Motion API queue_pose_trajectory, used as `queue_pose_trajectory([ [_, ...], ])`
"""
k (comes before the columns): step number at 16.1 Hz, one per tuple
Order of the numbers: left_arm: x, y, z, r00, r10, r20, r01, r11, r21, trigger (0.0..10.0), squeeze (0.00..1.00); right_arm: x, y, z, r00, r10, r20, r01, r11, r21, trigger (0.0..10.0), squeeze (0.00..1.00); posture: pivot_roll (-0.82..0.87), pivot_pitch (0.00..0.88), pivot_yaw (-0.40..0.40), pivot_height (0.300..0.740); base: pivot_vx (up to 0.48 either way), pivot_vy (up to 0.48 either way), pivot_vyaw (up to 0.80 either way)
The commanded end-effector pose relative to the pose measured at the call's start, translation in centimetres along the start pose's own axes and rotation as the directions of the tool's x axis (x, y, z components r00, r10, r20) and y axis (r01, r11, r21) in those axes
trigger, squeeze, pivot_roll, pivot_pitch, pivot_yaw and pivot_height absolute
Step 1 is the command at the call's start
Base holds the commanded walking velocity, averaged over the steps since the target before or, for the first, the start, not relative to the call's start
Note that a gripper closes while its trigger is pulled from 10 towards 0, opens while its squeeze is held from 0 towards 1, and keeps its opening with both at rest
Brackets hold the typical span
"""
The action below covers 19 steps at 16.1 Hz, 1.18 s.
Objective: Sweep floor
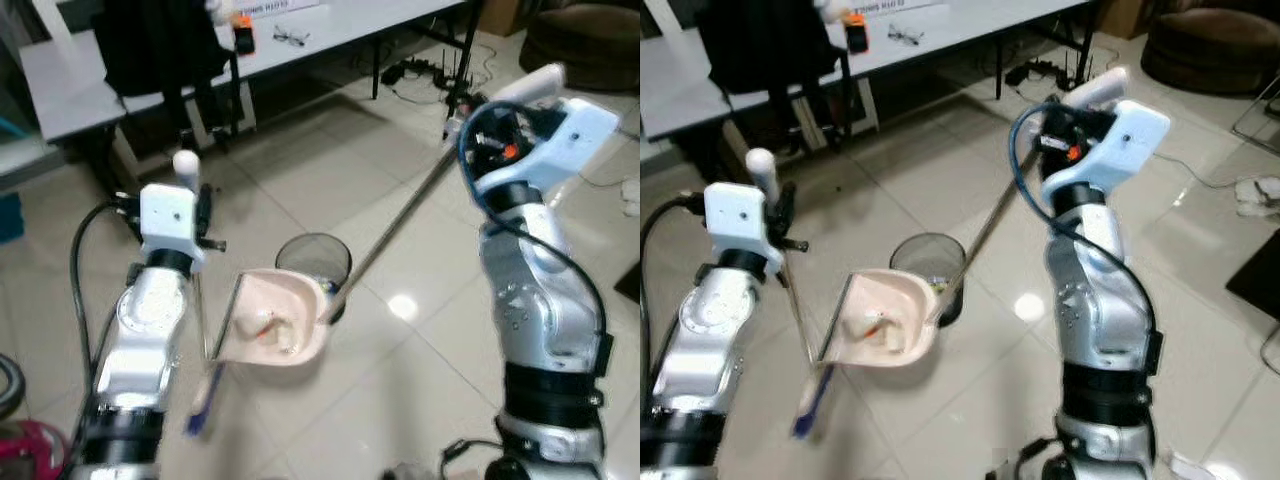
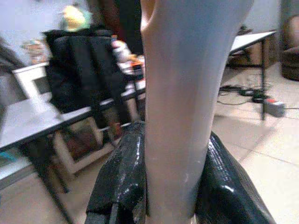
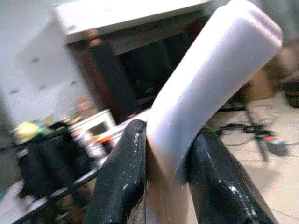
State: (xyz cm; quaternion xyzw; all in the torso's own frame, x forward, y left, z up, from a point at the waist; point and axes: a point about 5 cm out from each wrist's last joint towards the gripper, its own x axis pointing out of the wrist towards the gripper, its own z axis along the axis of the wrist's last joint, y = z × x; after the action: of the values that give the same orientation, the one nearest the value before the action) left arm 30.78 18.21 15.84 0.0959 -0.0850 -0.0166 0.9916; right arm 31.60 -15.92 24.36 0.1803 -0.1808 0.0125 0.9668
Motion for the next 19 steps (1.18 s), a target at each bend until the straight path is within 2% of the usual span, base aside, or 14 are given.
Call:
queue_pose_trajectory([
  [1, 0.3, 0.5, 0.8, 0.999, 0.008, 0.044, -0.009, 1.000, 0.013, 10.0, 0.00, 0.4, 0.8, 1.4, 0.997, 0.022, 0.078, -0.024, 1.000, 0.015, 10.0, 0.00, 0.00, 0.026, 0.060, 0.740, 0.412, 0.000, 0.00],
  [13, 0.6, 0.5, 0.8, 0.999, -0.002, 0.044, 0.001, 1.000, 0.024, 10.0, 0.00, 0.5, -1.0, 2.7, 0.981, -0.047, 0.188, 0.053, 0.998, -0.027, 10.0, 0.00, 0.00, 0.024, 0.072, 0.740, 0.407, 0.000, 0.00],
  [19, 0.8, 0.4, 0.8, 0.999, -0.010, 0.046, 0.009, 1.000, 0.023, 10.0, 0.00, 0.5, -1.6, 2.9, 0.972, -0.078, 0.223, 0.099, 0.991, -0.088, 10.0, 0.00, 0.00, 0.025, 0.077, 0.740, 0.394, 0.000, 0.00],
])
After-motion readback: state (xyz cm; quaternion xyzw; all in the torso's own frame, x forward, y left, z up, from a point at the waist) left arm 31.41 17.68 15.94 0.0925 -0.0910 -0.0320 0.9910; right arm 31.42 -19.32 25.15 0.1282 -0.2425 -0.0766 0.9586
